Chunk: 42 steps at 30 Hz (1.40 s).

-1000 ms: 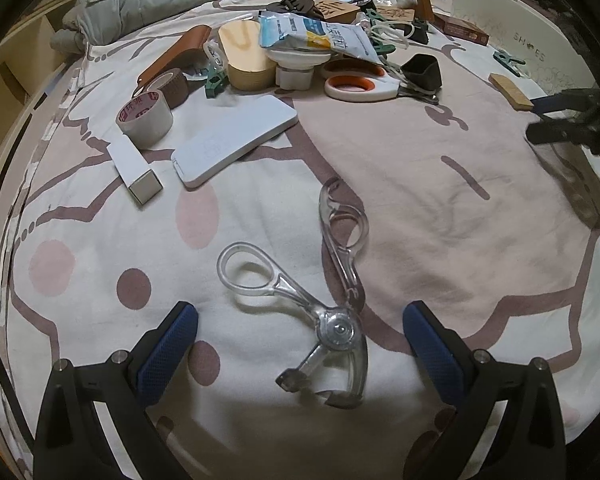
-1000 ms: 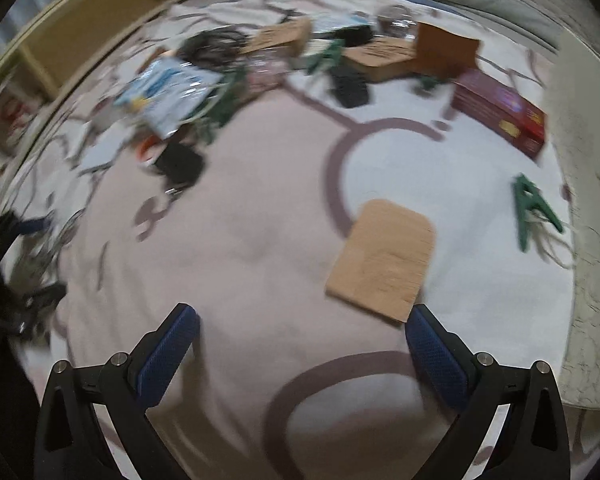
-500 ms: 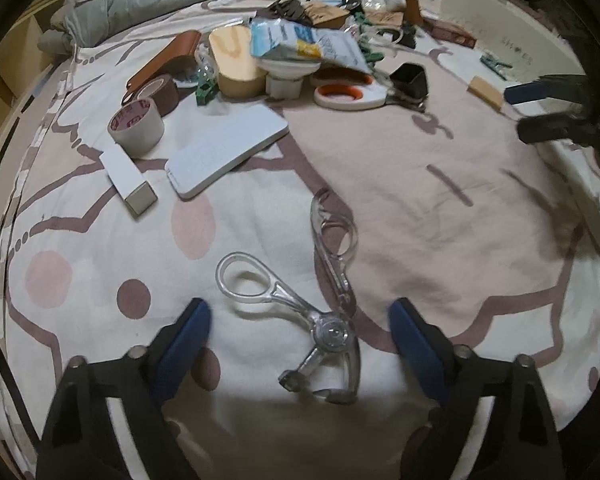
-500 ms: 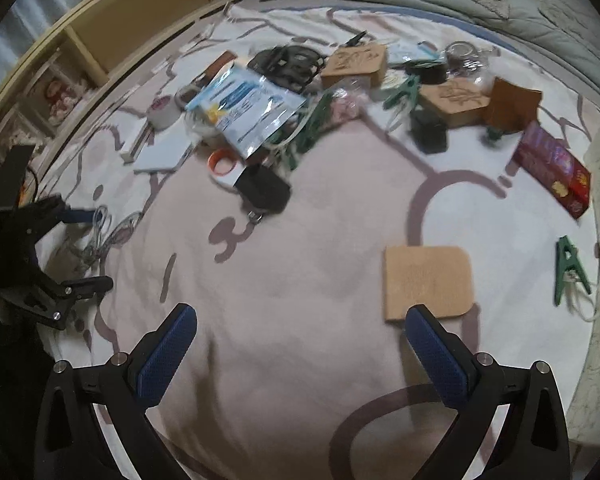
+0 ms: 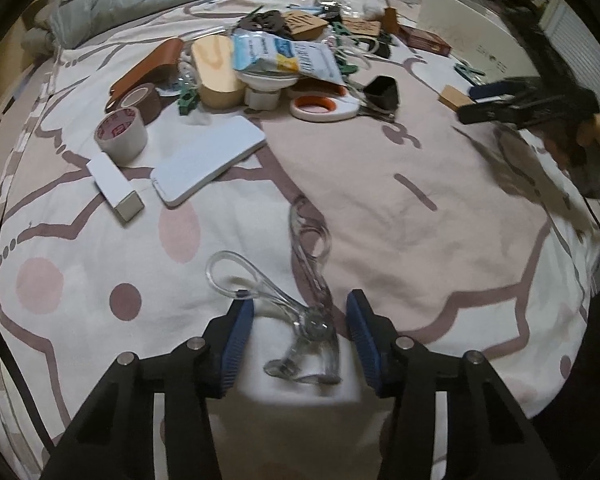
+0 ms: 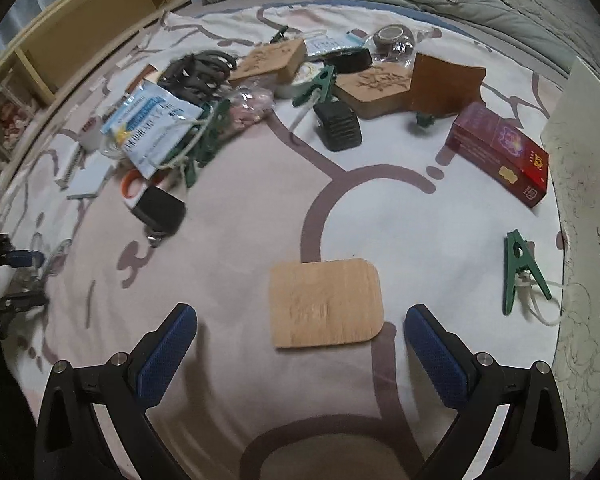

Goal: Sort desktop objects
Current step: 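Close the left gripper on the clear plastic scissors, then close the right gripper on the light wooden board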

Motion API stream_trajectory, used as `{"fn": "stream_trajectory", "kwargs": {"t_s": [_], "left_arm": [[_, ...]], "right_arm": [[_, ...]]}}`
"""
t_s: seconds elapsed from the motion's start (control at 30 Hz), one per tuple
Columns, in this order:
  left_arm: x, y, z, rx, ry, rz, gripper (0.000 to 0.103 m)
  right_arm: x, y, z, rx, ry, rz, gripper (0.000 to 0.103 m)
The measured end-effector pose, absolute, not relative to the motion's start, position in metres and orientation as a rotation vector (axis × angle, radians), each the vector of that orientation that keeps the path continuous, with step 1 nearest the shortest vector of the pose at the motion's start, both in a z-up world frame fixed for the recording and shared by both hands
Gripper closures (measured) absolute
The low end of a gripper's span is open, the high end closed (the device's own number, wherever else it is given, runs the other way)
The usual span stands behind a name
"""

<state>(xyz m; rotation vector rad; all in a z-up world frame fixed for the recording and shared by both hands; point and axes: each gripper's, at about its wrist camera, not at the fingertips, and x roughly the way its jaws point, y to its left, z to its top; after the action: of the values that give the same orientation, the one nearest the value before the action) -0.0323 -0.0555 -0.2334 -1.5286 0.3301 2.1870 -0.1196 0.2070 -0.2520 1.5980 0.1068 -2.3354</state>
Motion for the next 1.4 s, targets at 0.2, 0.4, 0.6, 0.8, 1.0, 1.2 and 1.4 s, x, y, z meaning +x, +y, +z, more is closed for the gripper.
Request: {"fn": "stream_trajectory", "kwargs": {"t_s": [0.2,0.4,0.6,0.8,1.0,1.2,1.4], "left_arm": [[-0.025,-0.050,-0.234,-1.519,0.377,2.160,0.062],[-0.023,-0.049,-0.234,-1.523,0.424,2.153,0.068],[-0.023,-0.052,-0.230,-1.530,0.424,2.150,0.073],[-0.020,-0.049,-0.228,-1.519,0.488,2.155,0.073],[-0.011,-0.042,-0.221,-1.456,0.623,2.150,0.073],[-0.014,-0.040,-0.232,-1.488,0.680,2.137,0.072],[-0.015,-0.038,-0.238,-1.486,0.694,2.131,0.072]], "right_arm": [[-0.114,0.190,-0.256,1.606,0.182,-2.298,0.000],[-0.107,0.179,-0.254,1.619,0.174,-2.279,0.000],[-0.118,0.190,-0.251,1.711,-0.012,-2.338,0.015],[-0.120,0.193,-0.250,1.747,0.051,-2.379,0.034],[-0.117,0.205,-0.246,1.738,0.089,-2.386,0.047],[-0.113,0.204,-0.245,1.738,0.118,-2.394,0.047],[-0.111,0.207,-0.244,1.750,0.109,-2.392,0.047]]}}
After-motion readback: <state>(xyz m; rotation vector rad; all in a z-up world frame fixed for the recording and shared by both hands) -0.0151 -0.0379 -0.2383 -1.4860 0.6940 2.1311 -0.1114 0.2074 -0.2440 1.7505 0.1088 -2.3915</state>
